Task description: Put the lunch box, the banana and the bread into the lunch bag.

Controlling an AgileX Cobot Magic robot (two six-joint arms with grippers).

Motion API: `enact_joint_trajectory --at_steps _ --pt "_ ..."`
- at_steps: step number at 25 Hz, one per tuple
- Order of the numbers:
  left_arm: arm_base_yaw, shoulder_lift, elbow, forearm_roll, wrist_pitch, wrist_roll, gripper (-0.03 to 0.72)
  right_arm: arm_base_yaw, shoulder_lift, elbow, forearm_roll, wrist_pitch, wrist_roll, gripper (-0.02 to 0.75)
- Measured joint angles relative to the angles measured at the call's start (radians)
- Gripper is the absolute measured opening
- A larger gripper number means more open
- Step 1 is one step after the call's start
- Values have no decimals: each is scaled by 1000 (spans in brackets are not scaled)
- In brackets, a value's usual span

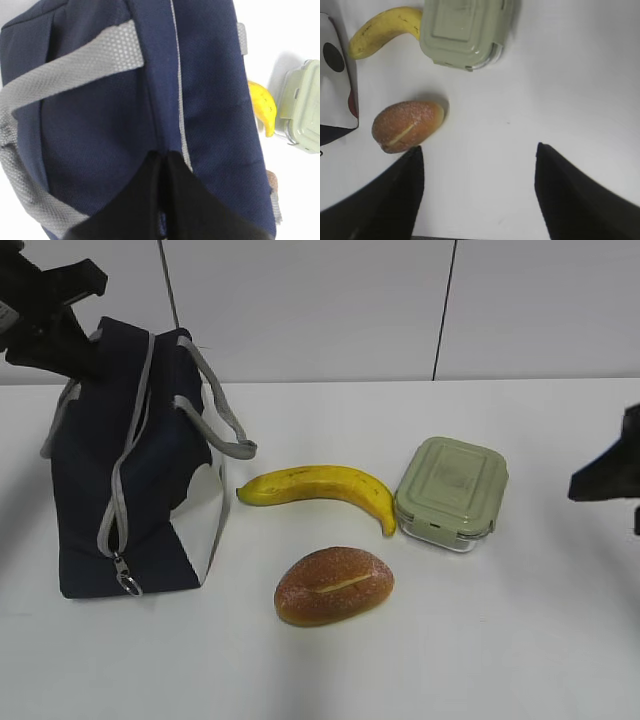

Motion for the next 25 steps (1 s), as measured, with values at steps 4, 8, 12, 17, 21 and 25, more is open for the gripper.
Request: enact_joint_trajectory --at_steps 4,8,12,17,21,25 --pt "0 0 0 0 0 3 1 0 169 -107 115 -10 -135 511" --pt "0 0 0 0 0 3 1 -7 290 -159 246 -14 -313 511" --pt "0 0 0 0 -1 14 1 -56 397 -164 358 -14 -457 511" --pt "0 0 0 0 -1 29 1 -142 523 -166 537 -8 -662 511" --pt "0 0 0 0 -3 32 1 -194 634 -168 687 25 -810 512" --pt "0 0 0 -4 -7 32 1 -199 738 -200 749 62 -901 513"
